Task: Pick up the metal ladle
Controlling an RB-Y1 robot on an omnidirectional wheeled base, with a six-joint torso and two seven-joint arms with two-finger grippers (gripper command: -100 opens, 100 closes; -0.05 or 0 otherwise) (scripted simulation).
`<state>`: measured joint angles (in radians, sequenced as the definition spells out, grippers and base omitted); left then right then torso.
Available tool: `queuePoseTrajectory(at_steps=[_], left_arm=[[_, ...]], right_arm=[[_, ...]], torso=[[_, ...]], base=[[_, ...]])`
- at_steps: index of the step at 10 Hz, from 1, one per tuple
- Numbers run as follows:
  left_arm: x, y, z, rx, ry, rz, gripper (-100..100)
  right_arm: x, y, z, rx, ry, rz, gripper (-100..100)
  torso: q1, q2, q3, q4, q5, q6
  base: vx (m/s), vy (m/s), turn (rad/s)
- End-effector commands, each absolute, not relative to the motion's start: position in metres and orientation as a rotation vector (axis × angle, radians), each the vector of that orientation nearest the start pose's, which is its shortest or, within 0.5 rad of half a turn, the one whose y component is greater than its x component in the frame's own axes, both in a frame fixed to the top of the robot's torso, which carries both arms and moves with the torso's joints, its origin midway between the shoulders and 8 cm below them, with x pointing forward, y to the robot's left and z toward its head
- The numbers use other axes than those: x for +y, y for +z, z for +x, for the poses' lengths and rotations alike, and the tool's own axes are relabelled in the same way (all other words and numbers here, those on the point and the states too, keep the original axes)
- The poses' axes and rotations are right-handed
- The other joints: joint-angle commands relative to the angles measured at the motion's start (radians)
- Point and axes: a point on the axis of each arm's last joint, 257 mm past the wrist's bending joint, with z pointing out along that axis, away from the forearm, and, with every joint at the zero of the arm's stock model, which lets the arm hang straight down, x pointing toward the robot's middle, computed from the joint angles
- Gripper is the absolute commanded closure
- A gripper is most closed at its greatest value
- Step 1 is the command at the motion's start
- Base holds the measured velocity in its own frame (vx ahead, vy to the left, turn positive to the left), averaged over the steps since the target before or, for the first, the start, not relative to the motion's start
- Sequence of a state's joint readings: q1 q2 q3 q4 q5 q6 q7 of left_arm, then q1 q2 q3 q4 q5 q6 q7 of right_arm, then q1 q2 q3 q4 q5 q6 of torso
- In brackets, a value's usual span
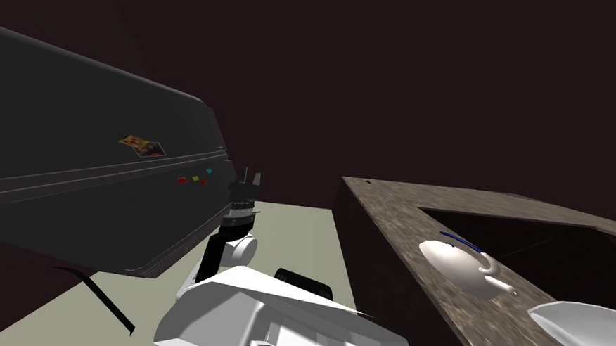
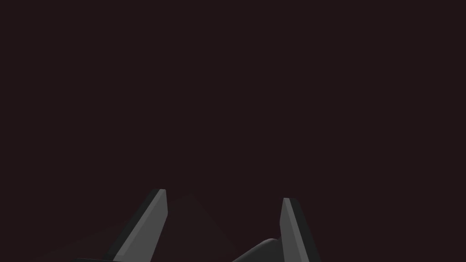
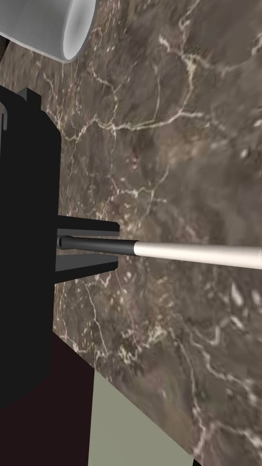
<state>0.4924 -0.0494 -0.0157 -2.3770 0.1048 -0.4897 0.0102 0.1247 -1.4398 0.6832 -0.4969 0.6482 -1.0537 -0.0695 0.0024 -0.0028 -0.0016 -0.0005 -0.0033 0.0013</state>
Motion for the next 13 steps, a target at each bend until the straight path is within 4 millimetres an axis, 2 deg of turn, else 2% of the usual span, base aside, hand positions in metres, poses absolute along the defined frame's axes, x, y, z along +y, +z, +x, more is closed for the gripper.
queuePoseTrajectory(at_steps=[1,2,5,6,7,8,10,11,13], left_arm=[[0.288,0.067,0.322,0.436,-1.415,-0.682,0],[0.288,0.067,0.322,0.436,-1.415,-0.682,0],[0.288,0.067,0.322,0.436,-1.415,-0.682,0],[0.288,0.067,0.322,0.436,-1.415,-0.682,0],[0.288,0.067,0.322,0.436,-1.415,-0.682,0],[0.288,0.067,0.322,0.436,-1.415,-0.682,0],[0.288,0.067,0.322,0.436,-1.415,-0.682,0],[0.288,0.067,0.322,0.436,-1.415,-0.682,0],[0.288,0.067,0.322,0.436,-1.415,-0.682,0]], right_arm=[[-0.71,-0.334,0.122,2.906,0.039,-0.246,100],[-0.729,-0.315,0.123,2.894,-0.056,-0.239,100],[-0.717,-0.321,0.135,2.876,-0.027,-0.28,100],[-0.733,-0.305,0.132,2.872,-0.102,-0.259,100],[-0.733,-0.303,0.14,2.86,-0.119,-0.276,100],[-0.727,-0.306,0.144,2.854,-0.107,-0.289,100],[-0.702,-0.317,0.155,2.84,-0.025,-0.339,100],[-0.717,-0.3,0.153,2.838,-0.105,-0.311,100],[-0.699,-0.307,0.165,2.822,-0.066,-0.352,100]], torso=[[0.0,0.0,0.0,0.0,0.0,0.0],[0.0,0.0,0.0,0.0,0.0,0.0],[-0.005,0.0,0.0,0.0,0.0,0.001],[-0.003,0.0,0.0,0.0,0.0,0.0],[-0.004,0.0,0.0,0.0,0.002,0.002],[-0.005,0.0,0.0,0.0,0.001,0.001],[-0.002,0.0,0.0,0.0,0.0,-0.001],[0.0,0.0,0.0,0.0,0.0,0.0],[-0.005,0.0,0.0,0.0,0.001,0.0]], base=[[-0.003,0.007,0.011],[-0.006,-0.047,-0.036],[0.004,-0.049,-0.015],[0.008,-0.046,-0.05],[0.006,-0.072,-0.048],[-0.002,-0.046,0.004],[-0.005,-0.002,0.01],[0.005,-0.038,-0.046],[0.004,-0.065,-0.028]])
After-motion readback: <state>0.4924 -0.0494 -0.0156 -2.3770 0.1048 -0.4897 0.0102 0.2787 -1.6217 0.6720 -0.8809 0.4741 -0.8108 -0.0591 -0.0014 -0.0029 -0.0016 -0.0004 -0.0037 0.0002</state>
